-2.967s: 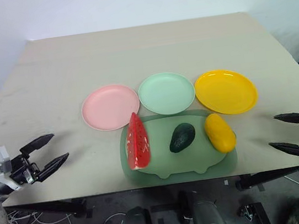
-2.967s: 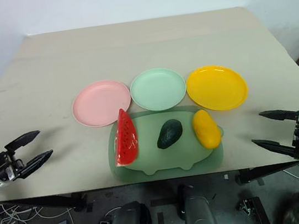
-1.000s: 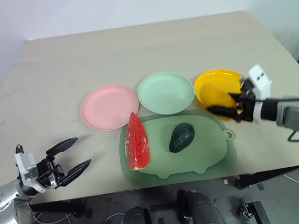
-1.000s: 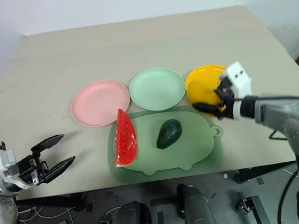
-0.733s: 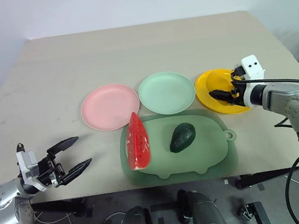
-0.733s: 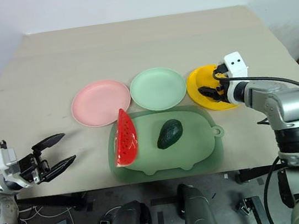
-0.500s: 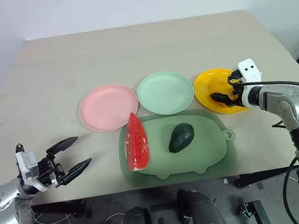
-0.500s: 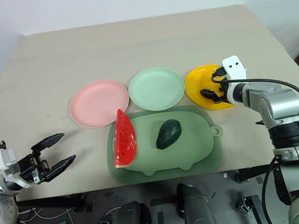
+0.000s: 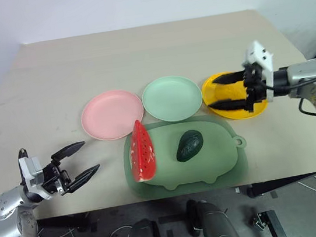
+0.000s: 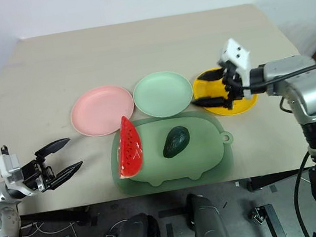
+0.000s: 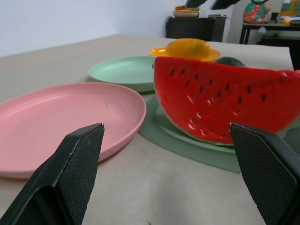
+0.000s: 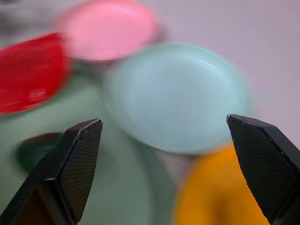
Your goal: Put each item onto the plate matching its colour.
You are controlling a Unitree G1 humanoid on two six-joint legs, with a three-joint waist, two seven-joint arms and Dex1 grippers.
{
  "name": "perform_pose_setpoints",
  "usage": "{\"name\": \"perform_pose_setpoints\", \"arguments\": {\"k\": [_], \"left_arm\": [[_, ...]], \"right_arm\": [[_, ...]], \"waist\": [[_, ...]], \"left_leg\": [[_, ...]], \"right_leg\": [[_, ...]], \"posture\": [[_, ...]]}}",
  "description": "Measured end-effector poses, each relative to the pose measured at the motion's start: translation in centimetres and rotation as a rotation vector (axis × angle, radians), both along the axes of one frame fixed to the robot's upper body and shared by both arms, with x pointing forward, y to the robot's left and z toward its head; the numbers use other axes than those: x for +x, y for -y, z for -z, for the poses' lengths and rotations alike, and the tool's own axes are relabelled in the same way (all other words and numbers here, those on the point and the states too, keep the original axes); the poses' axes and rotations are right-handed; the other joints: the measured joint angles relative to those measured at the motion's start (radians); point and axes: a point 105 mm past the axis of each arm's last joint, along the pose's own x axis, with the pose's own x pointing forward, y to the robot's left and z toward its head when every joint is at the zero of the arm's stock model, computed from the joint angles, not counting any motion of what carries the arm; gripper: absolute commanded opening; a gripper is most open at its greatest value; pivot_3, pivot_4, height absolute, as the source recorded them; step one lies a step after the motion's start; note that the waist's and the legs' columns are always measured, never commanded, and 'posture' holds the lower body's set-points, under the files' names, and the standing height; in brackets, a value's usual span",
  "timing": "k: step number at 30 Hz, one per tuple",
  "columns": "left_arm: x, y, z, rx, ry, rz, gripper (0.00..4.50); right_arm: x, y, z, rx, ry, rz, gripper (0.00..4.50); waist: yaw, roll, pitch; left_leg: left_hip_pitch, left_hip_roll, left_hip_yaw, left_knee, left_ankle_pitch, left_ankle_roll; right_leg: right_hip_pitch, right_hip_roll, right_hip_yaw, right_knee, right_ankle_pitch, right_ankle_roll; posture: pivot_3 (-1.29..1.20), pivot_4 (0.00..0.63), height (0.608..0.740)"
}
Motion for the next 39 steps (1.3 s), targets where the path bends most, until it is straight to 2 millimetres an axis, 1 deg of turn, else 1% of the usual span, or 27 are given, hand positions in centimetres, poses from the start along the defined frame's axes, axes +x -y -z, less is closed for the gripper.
{"name": "perform_pose_setpoints", "arguments": {"k": [5, 7, 9, 13, 17, 22, 28, 36, 37, 39], "left_arm": [[0.1, 0.5, 0.1, 0.001, -0.003, 0.017, 4.5], [0.1, 0.7, 0.1, 0.002, -0.003, 0.025, 4.5], [0.1, 0.8, 0.1, 0.004, -0.002, 0.03, 4.5], [-0.1, 0.9, 0.0, 0.007, -0.003, 0.035, 4.5], [-0.2, 1.0, 0.0, 0.006, -0.01, 0.041, 4.5], [-0.6, 1.1, 0.5, 0.01, -0.028, 0.05, 4.5], [-0.7, 1.3, 0.4, 0.014, -0.024, 0.055, 4.5], [-0.7, 1.5, 0.2, 0.016, -0.014, 0.057, 4.5], [-0.6, 1.5, 0.1, 0.015, -0.012, 0.055, 4.5], [-0.6, 1.6, 0.0, 0.015, -0.008, 0.056, 4.5]], "right_arm": [[-1.6, -3.1, 1.6, -0.038, -0.063, -0.231, 4.46], [-2.2, -4.1, 2.5, -0.079, -0.073, -0.315, 4.46], [-2.5, -4.6, 3.4, -0.109, -0.088, -0.371, 4.46], [-2.5, -4.8, 5.2, -0.171, -0.112, -0.428, 4.46], [-2.5, -5.1, 6.4, -0.206, -0.116, -0.463, 4.46], [-1.9, -5.7, 7.8, -0.233, -0.094, -0.479, 4.46], [-1.6, -6.1, 8.6, -0.273, -0.059, -0.496, 4.46], [-1.4, -6.4, 8.8, -0.292, -0.034, -0.498, 4.46], [-1.4, -6.4, 8.8, -0.296, -0.029, -0.498, 4.09], [-1.3, -6.4, 8.8, -0.303, -0.018, -0.497, 3.53]], "waist": [[0.0, 0.0, 0.0], [0.001, 0.0, 0.0], [0.002, 0.0, 0.0], [0.001, 0.0, 0.0], [0.0, 0.0, 0.0], [0.0, 0.001, 0.0], [0.001, 0.0, 0.0], [0.0, 0.0, 0.0], [0.001, 0.001, 0.0], [0.001, 0.0, 0.0]], "left_leg": [[0.0, 0.0, 0.0, 0.0, 0.0, 0.0], [0.0, 0.0, 0.0, 0.0, 0.0, 0.0], [0.0, 0.0, 0.0, 0.0, 0.0, 0.0], [0.0, -0.001, 0.001, 0.001, 0.0, 0.0], [0.0, -0.001, 0.001, 0.001, 0.001, -0.002], [0.0, -0.001, 0.001, 0.001, 0.002, -0.003], [0.0, -0.001, 0.001, 0.001, 0.002, -0.003], [0.001, -0.001, 0.001, 0.001, 0.002, -0.003], [0.001, -0.001, 0.001, 0.001, 0.002, -0.003], [0.001, -0.001, 0.001, 0.001, 0.002, -0.003]], "right_leg": [[0.0, 0.0, 0.0, 0.0, 0.0, 0.0], [0.0, 0.0, 0.0, 0.0, 0.0, 0.0], [0.0, 0.0, 0.0, 0.001, 0.0, 0.0], [0.0, 0.0, 0.0, 0.001, 0.0, 0.0], [0.0, 0.0, 0.0, 0.001, 0.0, 0.0], [0.0, 0.0, 0.0, 0.001, 0.0, 0.0], [0.0, 0.0, -0.001, 0.001, 0.0, 0.0], [0.0, 0.0, -0.001, 0.001, 0.0, 0.0], [0.0, 0.0, -0.001, 0.001, 0.0, 0.0], [0.0, 0.0, -0.001, 0.001, 0.0, 0.0]], "posture": [[0.0, 0.15, 0.733], [0.0, 0.15, 0.733], [0.0, 0.15, 0.733], [0.0, 0.15, 0.733], [0.0, 0.15, 0.733], [0.0, 0.15, 0.733], [0.0, 0.15, 0.733], [0.0, 0.15, 0.733], [0.0, 0.15, 0.733], [0.0, 0.15, 0.733]]}}
